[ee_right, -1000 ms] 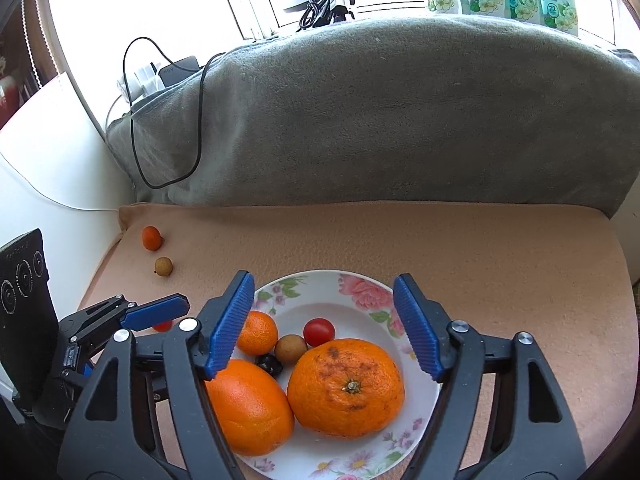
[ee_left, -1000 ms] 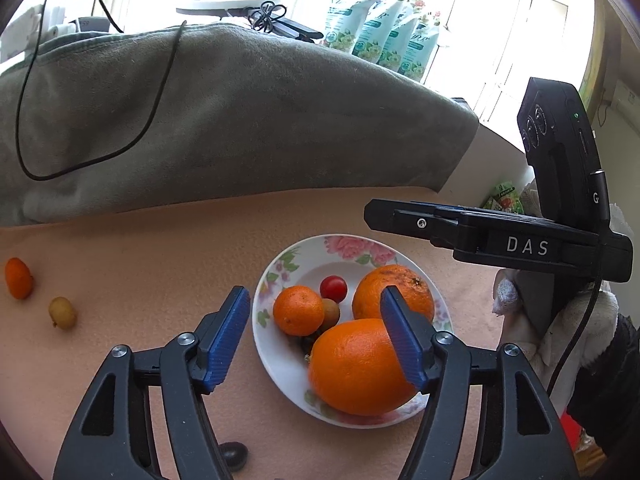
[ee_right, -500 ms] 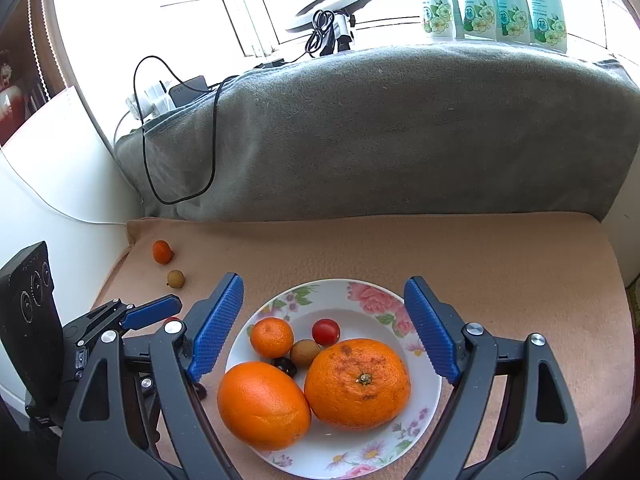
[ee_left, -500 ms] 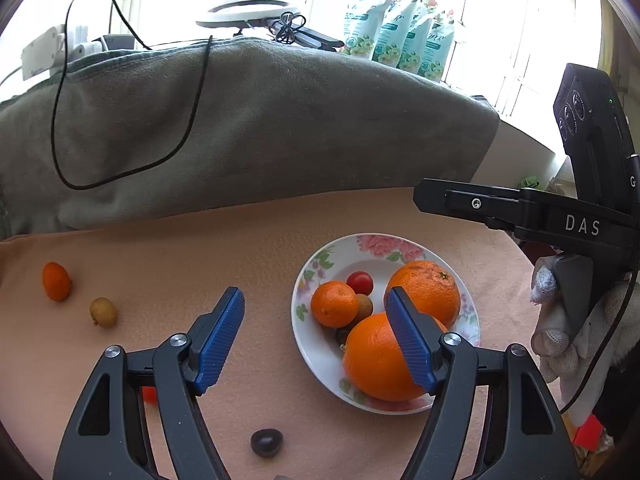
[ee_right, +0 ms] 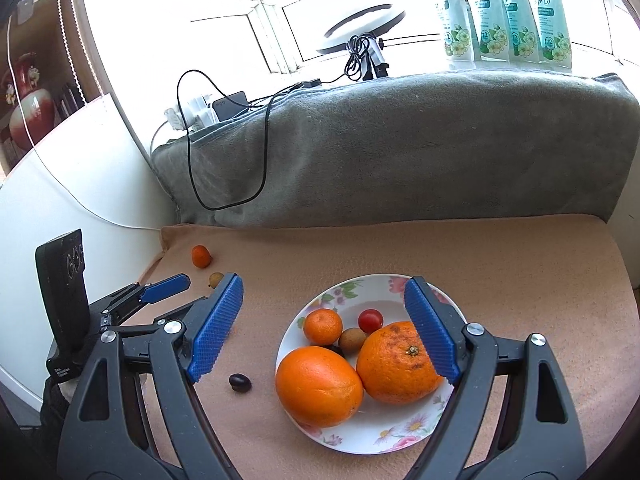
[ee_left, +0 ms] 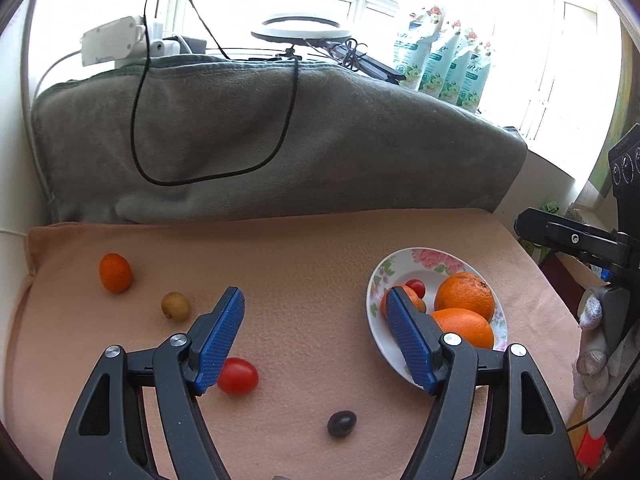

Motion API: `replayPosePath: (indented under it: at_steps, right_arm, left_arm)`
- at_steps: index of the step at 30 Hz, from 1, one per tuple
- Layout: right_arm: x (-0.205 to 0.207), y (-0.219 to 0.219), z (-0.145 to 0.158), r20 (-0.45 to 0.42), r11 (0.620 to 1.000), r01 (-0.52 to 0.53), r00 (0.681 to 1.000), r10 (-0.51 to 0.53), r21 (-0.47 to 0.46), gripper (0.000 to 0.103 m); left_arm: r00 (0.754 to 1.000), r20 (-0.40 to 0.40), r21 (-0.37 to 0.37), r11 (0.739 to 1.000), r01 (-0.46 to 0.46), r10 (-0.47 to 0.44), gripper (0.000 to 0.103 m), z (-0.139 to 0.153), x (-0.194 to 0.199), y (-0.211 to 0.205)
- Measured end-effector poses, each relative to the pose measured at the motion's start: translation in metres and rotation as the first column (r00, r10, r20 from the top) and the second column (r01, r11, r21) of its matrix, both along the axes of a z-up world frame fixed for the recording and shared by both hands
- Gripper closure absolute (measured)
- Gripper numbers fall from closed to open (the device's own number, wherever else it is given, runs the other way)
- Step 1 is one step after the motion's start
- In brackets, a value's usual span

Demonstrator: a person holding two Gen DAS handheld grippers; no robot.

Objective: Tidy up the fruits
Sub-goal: 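Withdraw both grippers from the plate toward the remaining loose fruits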

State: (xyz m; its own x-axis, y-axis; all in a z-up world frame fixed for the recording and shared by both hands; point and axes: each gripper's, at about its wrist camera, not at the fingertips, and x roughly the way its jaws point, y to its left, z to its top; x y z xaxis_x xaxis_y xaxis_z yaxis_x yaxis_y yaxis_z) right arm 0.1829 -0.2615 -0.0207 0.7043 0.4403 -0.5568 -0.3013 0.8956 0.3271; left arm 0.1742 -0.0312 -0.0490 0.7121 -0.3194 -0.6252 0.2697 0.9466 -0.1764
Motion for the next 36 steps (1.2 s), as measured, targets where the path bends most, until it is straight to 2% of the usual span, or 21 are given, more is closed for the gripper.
replayPosePath:
  at_steps: [3,5,9,11,19,26,33,36]
  right_arm:
    - [-0.01,0.008,0.003,0.013,1.0,-0.026,1.0,0.026,0.007,0.016]
    - [-0.018,0.015,0.005,0.029,0.999,-0.044,0.999,0.044,0.002,0.01]
    - [-0.033,0.031,0.008,0.065,0.996,-0.084,0.994,0.086,-0.023,0.007]
    - [-0.039,0.04,0.007,0.074,0.993,-0.109,0.991,0.113,-0.044,0.002]
    - [-0.059,0.085,-0.007,0.093,0.967,-0.203,0.971,0.218,-0.153,0.002]
    - [-0.058,0.112,-0.017,0.077,0.956,-0.241,0.964,0.256,-0.166,0.002]
    - [-0.045,0.137,-0.03,0.039,0.95,-0.271,0.959,0.28,-0.154,0.002]
    - [-0.038,0.15,-0.039,0.018,0.946,-0.279,0.958,0.286,-0.163,0.008]
  left_arm:
    - [0.999,0.009,0.005,0.999,-0.036,0.036,0.03,0.003,0.0,0.017]
    - [0.998,0.013,0.003,0.998,-0.061,0.061,0.03,0.005,0.0,0.029]
    - [0.994,0.018,0.001,0.994,-0.112,0.112,0.03,0.007,0.0,0.052]
    - [0.991,0.019,0.001,0.991,-0.134,0.134,0.03,0.007,0.0,0.063]
    - [0.978,0.009,-0.001,0.978,-0.206,0.206,0.03,0.0,0.001,0.099]
    - [0.973,-0.009,-0.022,0.973,-0.229,0.229,0.03,-0.013,0.005,0.117]
    - [0.978,-0.044,-0.054,0.977,-0.205,0.203,0.03,-0.028,0.015,0.123]
    - [0.981,-0.061,-0.073,0.979,-0.19,0.186,0.037,-0.034,0.021,0.123]
